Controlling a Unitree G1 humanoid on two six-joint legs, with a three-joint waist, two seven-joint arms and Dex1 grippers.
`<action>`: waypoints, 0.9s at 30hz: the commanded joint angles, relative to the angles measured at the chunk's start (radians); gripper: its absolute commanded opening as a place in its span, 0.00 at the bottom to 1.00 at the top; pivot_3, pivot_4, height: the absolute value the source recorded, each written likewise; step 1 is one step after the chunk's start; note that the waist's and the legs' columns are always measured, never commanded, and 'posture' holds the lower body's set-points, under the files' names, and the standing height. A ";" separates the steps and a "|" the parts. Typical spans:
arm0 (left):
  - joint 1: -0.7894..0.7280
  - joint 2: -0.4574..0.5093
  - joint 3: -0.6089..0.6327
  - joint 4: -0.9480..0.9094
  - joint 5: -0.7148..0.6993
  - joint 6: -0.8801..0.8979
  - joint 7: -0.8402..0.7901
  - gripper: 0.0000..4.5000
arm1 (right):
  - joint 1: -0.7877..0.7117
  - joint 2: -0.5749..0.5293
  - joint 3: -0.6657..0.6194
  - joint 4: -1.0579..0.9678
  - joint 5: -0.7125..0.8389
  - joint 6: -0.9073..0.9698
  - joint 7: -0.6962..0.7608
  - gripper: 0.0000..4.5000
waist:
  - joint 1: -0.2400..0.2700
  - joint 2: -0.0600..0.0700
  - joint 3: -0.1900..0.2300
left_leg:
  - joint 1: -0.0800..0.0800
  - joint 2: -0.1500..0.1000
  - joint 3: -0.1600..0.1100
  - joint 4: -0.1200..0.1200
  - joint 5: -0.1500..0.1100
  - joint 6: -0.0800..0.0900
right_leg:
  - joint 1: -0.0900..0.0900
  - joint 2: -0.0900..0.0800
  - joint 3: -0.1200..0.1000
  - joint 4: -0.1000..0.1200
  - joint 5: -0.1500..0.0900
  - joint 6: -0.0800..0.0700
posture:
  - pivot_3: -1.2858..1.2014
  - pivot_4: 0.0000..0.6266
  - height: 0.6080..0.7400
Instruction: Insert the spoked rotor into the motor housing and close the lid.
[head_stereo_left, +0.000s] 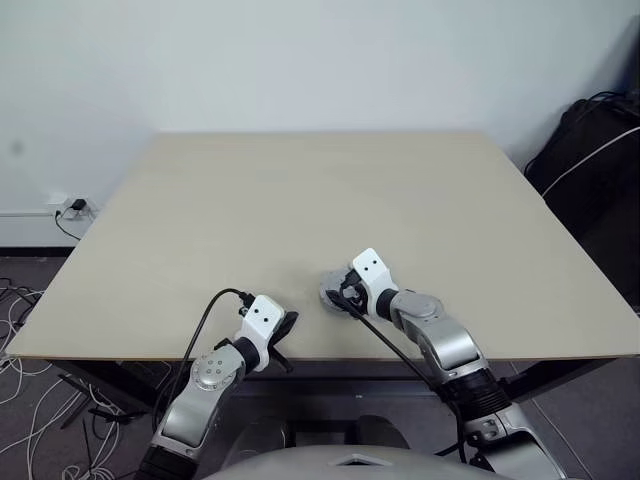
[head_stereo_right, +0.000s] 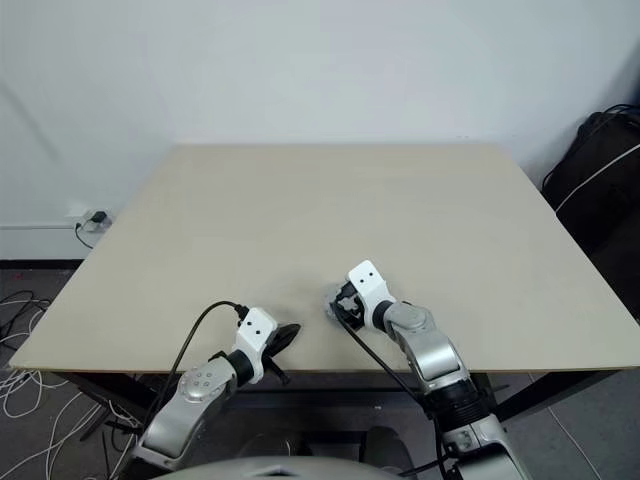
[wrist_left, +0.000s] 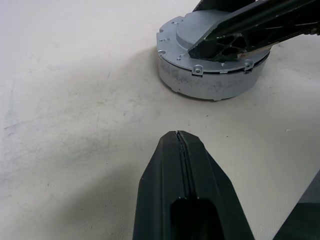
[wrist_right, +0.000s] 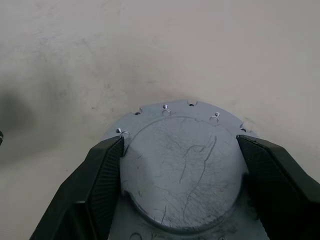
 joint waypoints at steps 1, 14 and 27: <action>-0.013 0.001 0.007 -0.043 -0.003 -0.017 0.000 0.00 | 0.012 -0.003 0.014 0.011 -0.021 0.003 -0.013 0.73 | 0.000 0.000 0.000 | 0.000 0.000 0.000 0.000 0.000 0.000 | 0.000 0.000 0.000 0.000 0.000 0.000 | 0.52 0.00 1.00; -0.130 -0.039 0.029 0.049 -0.029 -0.023 -0.002 0.00 | 0.006 -0.005 0.055 0.037 -0.060 0.000 -0.045 0.73 | -0.001 -0.001 -0.001 | 0.008 0.000 0.000 0.000 -0.002 -0.003 | 0.008 0.000 0.000 0.000 -0.002 -0.003 | 0.52 0.00 1.00; -0.497 -0.182 0.170 0.328 -0.283 0.343 -0.101 0.00 | 0.022 0.005 0.041 0.008 -0.045 0.015 -0.051 0.73 | -0.008 -0.005 -0.001 | 0.008 0.000 0.000 0.000 0.000 0.002 | 0.008 0.001 -0.001 -0.001 0.000 0.001 | 0.52 0.00 1.00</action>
